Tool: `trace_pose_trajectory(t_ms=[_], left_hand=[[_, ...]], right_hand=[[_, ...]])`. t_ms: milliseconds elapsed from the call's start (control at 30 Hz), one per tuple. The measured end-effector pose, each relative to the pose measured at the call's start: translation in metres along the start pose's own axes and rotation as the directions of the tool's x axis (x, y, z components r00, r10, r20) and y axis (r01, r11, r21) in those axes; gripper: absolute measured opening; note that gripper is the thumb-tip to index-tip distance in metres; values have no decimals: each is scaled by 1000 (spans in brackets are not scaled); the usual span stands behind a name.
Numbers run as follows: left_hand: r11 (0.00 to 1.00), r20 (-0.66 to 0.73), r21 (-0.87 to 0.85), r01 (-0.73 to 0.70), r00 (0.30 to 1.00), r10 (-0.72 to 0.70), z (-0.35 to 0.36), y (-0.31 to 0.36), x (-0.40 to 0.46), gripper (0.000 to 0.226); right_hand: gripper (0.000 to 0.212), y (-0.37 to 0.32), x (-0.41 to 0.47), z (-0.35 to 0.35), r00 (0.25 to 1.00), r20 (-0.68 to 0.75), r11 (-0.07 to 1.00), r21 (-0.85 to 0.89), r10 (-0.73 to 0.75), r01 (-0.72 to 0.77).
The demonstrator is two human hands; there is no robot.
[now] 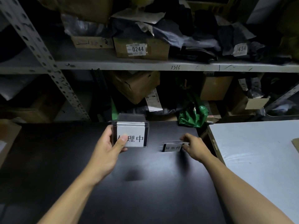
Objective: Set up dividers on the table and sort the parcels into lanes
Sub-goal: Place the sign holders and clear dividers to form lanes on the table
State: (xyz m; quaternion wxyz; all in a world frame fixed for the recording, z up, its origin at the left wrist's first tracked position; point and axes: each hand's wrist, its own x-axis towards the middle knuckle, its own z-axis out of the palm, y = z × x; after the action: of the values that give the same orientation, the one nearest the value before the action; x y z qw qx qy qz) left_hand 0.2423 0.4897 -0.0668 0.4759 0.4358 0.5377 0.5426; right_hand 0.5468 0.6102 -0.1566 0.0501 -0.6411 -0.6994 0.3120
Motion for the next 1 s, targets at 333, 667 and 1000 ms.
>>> trace_pose_trajectory(t_ms=[333,667,1000], left_hand=[[1000,5,6,-11,1000,11,-19,34,-32,28],[1000,47,-8,-26,999,27,-81,86,-103,57],[996,244,-4,-90,966,89,-107,127,-145,70]], right_hand=[[28,-213,-96,-71,866,-106,825,267,-488,498],[15,-298,-169,-103,911,-73,827,395,-405,399],[50,-353,-235,-79,939,-286,406,848,-190,341]])
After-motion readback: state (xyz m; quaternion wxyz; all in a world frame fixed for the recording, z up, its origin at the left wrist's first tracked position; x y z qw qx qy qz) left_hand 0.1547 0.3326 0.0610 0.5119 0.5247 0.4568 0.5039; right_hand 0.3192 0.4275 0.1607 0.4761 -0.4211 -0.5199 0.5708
